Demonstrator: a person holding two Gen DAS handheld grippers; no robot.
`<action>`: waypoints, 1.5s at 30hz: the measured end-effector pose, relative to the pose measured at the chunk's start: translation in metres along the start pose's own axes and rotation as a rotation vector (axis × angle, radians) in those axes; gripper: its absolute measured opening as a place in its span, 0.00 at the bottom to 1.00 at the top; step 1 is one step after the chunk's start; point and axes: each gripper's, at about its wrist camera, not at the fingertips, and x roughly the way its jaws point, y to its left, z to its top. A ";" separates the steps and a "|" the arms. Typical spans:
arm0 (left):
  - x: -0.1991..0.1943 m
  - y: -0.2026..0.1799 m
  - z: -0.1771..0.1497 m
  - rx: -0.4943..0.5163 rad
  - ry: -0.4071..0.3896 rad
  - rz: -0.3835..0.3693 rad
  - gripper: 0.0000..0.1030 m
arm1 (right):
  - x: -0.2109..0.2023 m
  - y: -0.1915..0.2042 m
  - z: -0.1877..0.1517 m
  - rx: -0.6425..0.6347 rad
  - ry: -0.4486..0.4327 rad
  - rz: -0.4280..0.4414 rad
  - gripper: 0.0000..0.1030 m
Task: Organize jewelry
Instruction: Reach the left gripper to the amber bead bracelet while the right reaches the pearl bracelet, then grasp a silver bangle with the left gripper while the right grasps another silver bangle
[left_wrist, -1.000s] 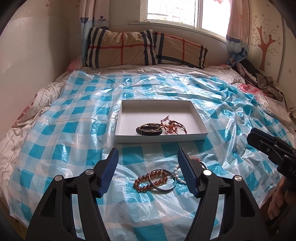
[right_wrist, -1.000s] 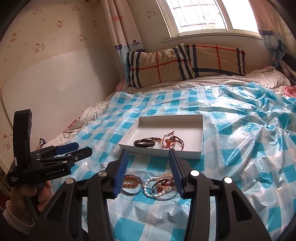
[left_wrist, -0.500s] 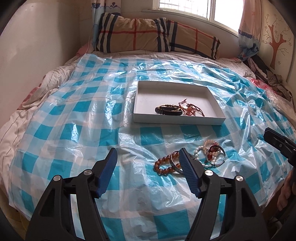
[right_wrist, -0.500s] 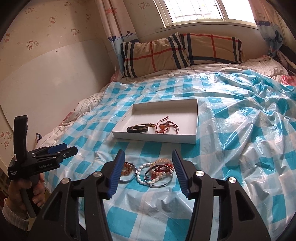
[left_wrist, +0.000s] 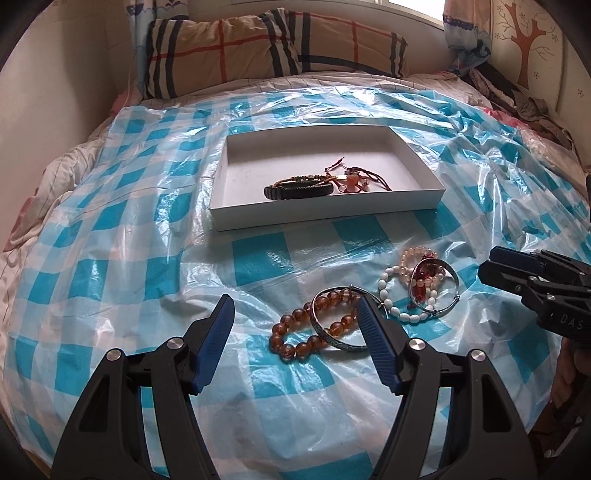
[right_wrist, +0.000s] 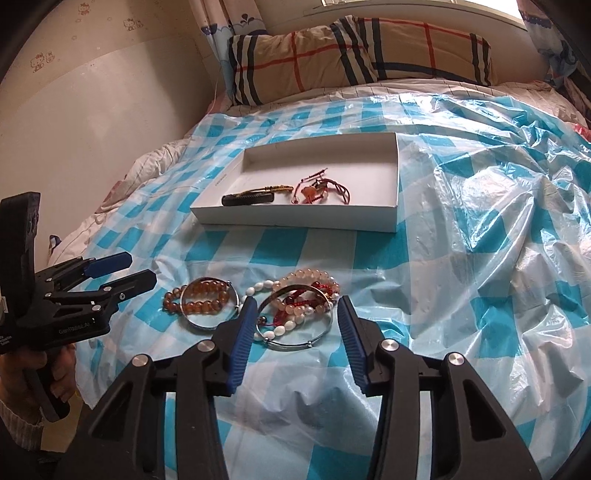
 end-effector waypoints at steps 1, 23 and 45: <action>0.006 -0.002 0.001 0.006 0.007 0.000 0.63 | 0.005 -0.002 0.000 0.001 0.011 -0.005 0.42; 0.048 -0.009 -0.009 0.000 0.095 -0.048 0.05 | 0.039 -0.006 -0.004 -0.014 0.104 -0.012 0.06; -0.046 0.013 -0.042 -0.084 0.032 -0.102 0.05 | -0.048 0.014 -0.036 0.042 0.035 0.051 0.06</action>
